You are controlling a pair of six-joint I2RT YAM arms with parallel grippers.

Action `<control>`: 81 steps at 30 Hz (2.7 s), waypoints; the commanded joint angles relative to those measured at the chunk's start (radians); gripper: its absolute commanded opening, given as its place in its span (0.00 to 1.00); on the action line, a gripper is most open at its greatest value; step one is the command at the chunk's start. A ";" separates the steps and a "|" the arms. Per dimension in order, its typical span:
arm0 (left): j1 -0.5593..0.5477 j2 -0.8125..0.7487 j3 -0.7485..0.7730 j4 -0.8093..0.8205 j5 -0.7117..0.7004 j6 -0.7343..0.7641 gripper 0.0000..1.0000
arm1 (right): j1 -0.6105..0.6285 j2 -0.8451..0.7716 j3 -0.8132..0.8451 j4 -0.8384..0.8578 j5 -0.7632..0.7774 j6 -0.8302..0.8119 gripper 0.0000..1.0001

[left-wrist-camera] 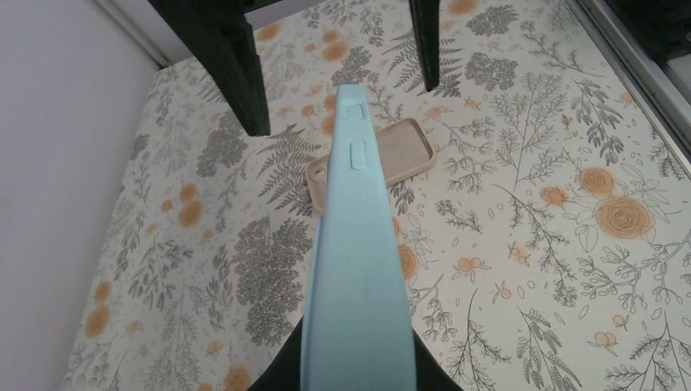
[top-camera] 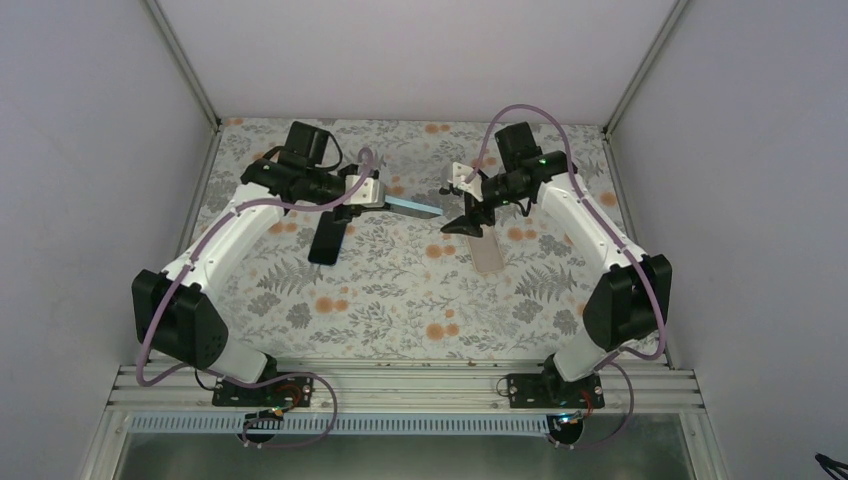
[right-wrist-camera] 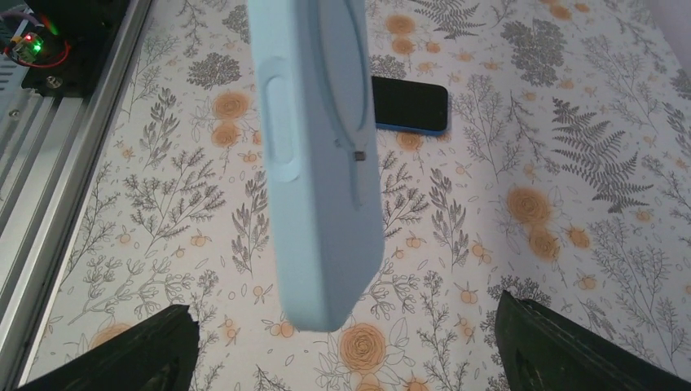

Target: Take the phone out of the phone case

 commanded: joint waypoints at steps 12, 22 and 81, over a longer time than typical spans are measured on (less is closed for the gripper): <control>-0.065 0.012 0.085 -0.220 0.146 0.191 0.02 | -0.041 0.075 0.062 0.047 0.033 -0.039 0.91; -0.085 0.004 0.156 -0.382 0.134 0.259 0.02 | -0.141 0.168 0.176 0.054 0.109 -0.080 0.91; -0.094 0.068 0.133 -0.165 0.030 0.160 0.02 | -0.035 -0.305 -0.292 0.209 0.041 0.101 0.86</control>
